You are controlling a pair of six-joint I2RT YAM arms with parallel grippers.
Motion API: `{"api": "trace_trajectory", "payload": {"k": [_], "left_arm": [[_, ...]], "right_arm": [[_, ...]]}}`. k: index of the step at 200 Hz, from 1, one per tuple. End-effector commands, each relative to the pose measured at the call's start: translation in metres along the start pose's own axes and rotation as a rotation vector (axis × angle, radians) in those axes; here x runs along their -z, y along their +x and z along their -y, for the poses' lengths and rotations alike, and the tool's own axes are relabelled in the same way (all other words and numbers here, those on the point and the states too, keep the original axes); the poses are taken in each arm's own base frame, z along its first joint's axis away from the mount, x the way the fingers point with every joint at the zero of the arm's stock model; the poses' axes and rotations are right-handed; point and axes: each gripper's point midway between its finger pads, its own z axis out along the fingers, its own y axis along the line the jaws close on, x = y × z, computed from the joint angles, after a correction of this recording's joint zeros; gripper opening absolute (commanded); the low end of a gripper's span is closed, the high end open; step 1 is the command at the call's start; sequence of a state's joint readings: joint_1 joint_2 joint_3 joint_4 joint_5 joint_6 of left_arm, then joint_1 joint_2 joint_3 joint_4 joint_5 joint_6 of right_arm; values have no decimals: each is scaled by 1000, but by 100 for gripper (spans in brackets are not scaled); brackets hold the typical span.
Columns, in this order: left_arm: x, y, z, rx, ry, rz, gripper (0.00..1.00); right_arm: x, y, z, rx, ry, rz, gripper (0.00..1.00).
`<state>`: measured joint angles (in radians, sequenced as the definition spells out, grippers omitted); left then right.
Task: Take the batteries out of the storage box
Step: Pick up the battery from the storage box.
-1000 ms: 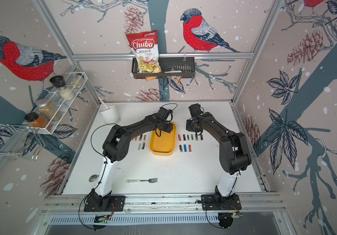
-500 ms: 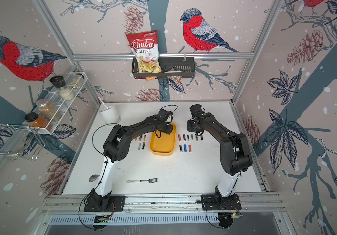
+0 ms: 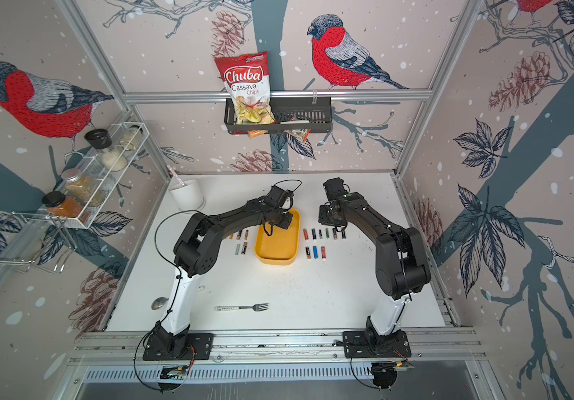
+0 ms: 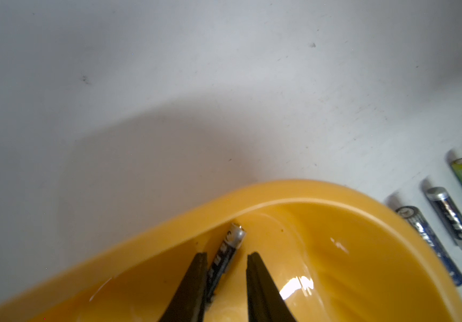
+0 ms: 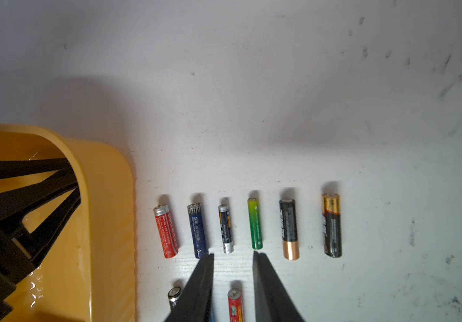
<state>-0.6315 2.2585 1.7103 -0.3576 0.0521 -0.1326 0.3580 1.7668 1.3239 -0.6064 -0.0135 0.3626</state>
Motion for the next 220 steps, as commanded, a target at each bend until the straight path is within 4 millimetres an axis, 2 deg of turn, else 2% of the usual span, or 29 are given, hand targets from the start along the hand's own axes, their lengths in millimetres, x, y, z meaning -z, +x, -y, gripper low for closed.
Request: {"api": "trace_trajectory", "payload": {"k": [1, 45, 134, 220], "left_arm": [[-2, 3, -3, 6, -16, -18, 30], [-4, 8, -7, 2, -38, -44, 29], [-5, 9, -5, 21, -26, -59, 17], [22, 3, 6, 53, 26, -35, 16]], "right_arm": [[4, -1, -1, 11, -9, 10, 31], [4, -1, -2, 9, -15, 11, 31], [3, 0, -2, 11, -17, 10, 31], [4, -4, -4, 12, -26, 18, 31]]}}
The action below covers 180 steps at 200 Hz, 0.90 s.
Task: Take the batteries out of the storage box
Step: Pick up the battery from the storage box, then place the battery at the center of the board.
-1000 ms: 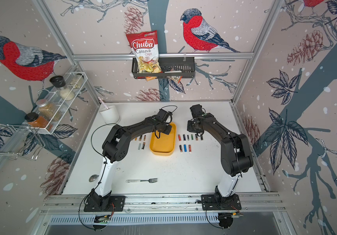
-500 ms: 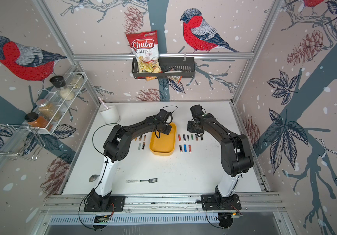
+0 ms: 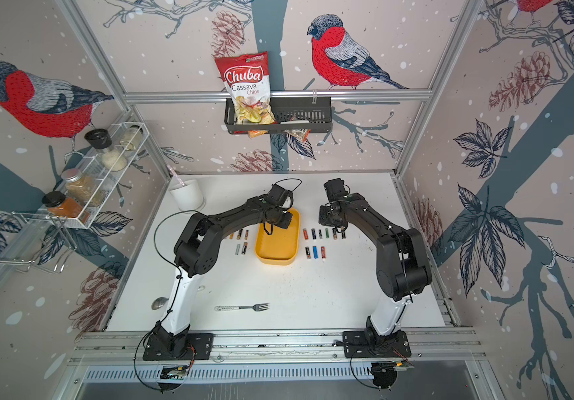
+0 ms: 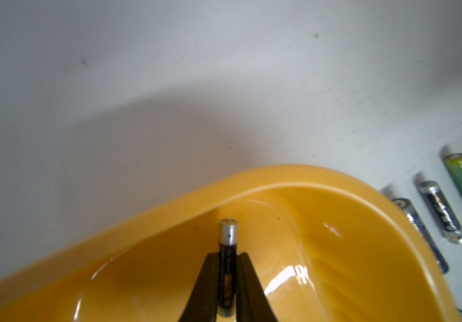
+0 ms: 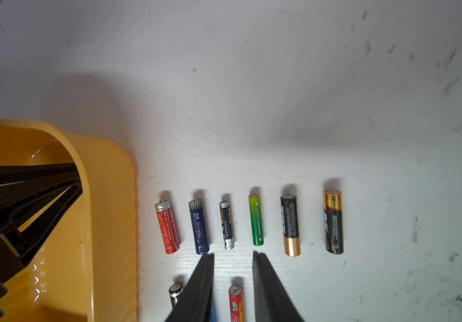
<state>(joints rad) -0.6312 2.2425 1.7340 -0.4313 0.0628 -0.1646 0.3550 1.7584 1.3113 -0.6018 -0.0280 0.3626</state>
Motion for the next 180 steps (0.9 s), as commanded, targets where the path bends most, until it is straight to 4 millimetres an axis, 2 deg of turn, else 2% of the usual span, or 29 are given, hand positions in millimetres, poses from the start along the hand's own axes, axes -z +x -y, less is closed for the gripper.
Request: {"api": "trace_trajectory", "payload": {"k": [1, 113, 180], "left_arm": [[11, 1, 4, 19, 22, 0, 16], [69, 17, -1, 70, 1, 45, 16], [112, 26, -25, 143, -20, 95, 16]], "right_arm": [[3, -7, -3, 14, -13, 23, 31], [5, -12, -12, 25, -32, 38, 31], [2, -14, -18, 30, -44, 40, 31]]}}
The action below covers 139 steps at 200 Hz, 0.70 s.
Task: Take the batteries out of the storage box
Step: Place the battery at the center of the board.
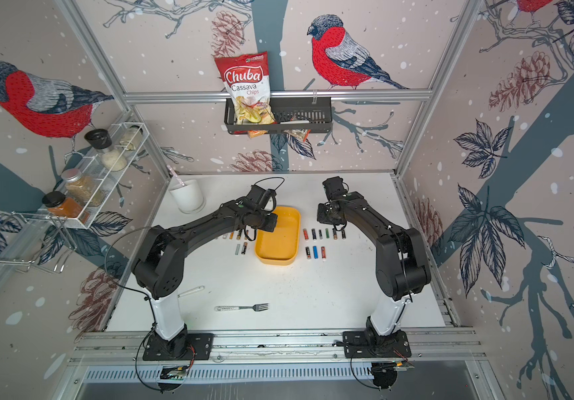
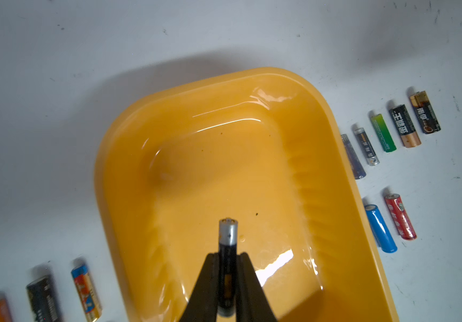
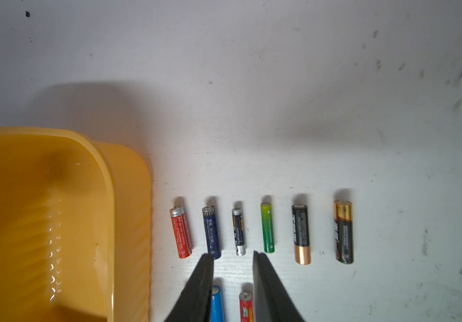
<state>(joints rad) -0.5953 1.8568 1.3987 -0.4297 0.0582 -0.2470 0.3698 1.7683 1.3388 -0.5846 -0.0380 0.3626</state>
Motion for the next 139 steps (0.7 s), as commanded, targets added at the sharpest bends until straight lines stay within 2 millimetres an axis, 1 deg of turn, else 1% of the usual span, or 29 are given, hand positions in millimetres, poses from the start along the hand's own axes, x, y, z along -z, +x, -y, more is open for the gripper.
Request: {"api": "trace_trajectory", "payload": {"k": [1, 27, 59, 107, 139], "left_arm": [[16, -5, -9, 34, -6, 40, 16], [36, -5, -25, 75, -20, 69, 17], [57, 3, -50, 121, -51, 90, 17], [75, 33, -90, 187, -95, 88, 17], [77, 55, -111, 224, -122, 78, 17]], "right_arm": [[0, -5, -6, 16, -16, 13, 31], [-1, -6, -9, 24, -19, 11, 31], [-2, -9, -12, 26, -25, 13, 31], [-3, -8, -15, 32, -28, 10, 31], [-3, -7, -17, 32, -27, 5, 31]]}}
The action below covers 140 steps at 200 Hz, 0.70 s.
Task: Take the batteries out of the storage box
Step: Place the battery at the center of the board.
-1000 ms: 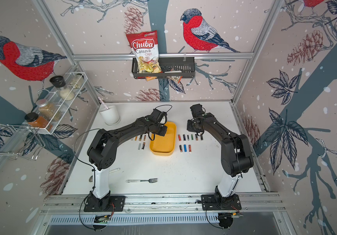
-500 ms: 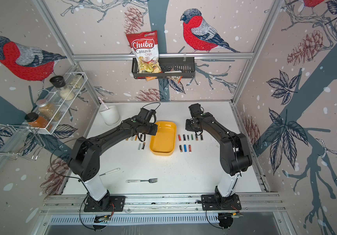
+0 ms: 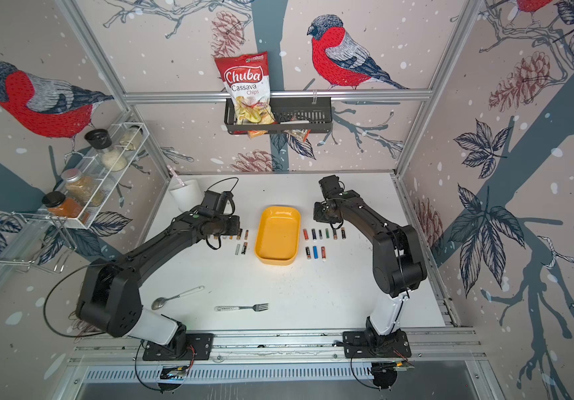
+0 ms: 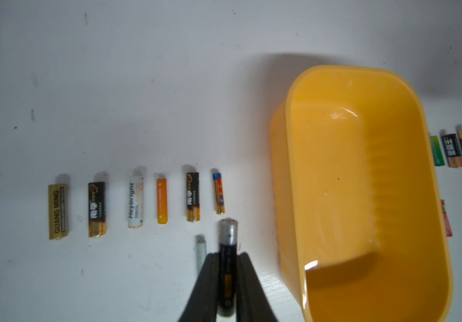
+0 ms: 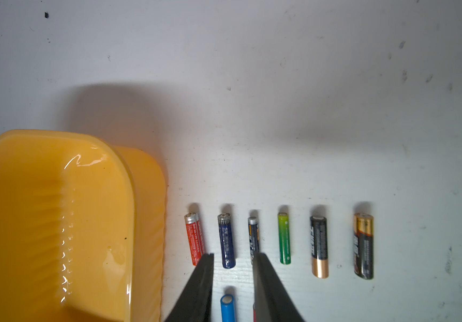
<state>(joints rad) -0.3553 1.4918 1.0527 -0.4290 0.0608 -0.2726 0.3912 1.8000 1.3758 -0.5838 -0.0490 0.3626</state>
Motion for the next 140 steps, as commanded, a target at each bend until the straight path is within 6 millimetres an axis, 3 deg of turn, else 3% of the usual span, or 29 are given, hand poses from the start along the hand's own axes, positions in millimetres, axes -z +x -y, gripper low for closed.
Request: {"api": "trace_trajectory", "payload": {"k": [1, 31, 68, 140], "left_arm": [[2, 5, -10, 4, -1, 13, 17], [-10, 34, -29, 35, -12, -29, 17], [-26, 58, -37, 34, -12, -74, 17], [-46, 68, -43, 41, -19, -123, 17]], "right_arm": [[1, -3, -3, 13, -6, 8, 31], [0, 0, -6, 19, -6, 0, 31], [-1, 1, -6, 20, 1, -6, 31], [-3, -1, -8, 25, 1, -7, 31]]}}
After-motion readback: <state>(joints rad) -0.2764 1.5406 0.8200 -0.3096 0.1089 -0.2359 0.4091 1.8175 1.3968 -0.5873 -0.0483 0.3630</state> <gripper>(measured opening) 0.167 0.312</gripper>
